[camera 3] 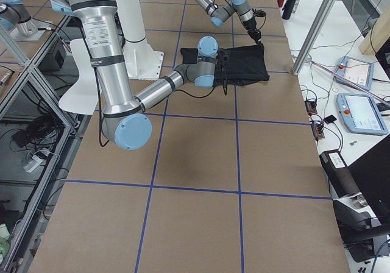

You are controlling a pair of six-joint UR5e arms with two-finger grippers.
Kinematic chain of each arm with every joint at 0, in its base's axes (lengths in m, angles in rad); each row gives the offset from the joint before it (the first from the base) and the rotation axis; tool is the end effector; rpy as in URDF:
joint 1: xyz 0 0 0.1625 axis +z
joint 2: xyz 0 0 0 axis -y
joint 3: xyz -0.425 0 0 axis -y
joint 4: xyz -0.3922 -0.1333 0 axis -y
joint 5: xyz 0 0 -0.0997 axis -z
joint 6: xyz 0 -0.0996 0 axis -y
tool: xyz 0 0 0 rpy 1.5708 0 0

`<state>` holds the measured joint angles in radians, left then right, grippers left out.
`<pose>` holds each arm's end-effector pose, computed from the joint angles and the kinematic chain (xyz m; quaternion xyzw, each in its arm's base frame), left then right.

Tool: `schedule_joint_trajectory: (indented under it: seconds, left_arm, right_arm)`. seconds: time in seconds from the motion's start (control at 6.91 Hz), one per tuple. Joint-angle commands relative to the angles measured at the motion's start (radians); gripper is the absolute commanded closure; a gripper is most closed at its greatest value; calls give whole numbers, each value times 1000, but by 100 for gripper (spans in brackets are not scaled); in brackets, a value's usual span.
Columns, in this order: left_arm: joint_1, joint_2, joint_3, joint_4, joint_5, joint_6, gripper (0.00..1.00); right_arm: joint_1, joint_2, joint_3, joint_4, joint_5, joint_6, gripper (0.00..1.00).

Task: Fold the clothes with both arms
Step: 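Pull the grasped edge farther from the robot with the left gripper, straightening the shirt, then release the shirt with the left gripper while the right gripper moves to the folded edge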

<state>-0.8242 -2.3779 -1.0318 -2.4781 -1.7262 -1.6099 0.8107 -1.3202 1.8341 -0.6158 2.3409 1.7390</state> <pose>0.4665 -0.6778 0.2984 0.1518 0.5354 -0.3080 0.7716 -0.3176 -0.4269 0.2895 -0.0684 -0.6774 0.1012 0.7254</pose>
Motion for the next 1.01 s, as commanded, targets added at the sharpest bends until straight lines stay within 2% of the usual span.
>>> schedule_joint_trajectory:
  seconds: [0.0,0.14,0.29,0.43,0.58,0.72,0.87]
  left_arm:
    - [-62,8,-45,7,-68,4,0]
    - [-88,47,-100,13,-152,4,0]
    - [-98,139,-217,16,-197,5,0]
    - [-99,216,-325,46,-225,7,0]
    - [-102,261,-420,107,-246,68,0]
    - [-104,290,-507,222,-248,131,0]
    - [-104,319,-563,275,-250,169,0]
  right_arm:
    - [1,-5,-1,-10,-2,-112,0]
    - [-2,1,7,-89,-20,-206,0]
    - [-22,-4,7,-129,-78,-386,0]
    - [-47,1,11,-194,-133,-424,0]
    - [-92,1,11,-208,-199,-444,0]
    - [-140,3,13,-251,-286,-491,0]
    - [-187,31,14,-348,-367,-562,0]
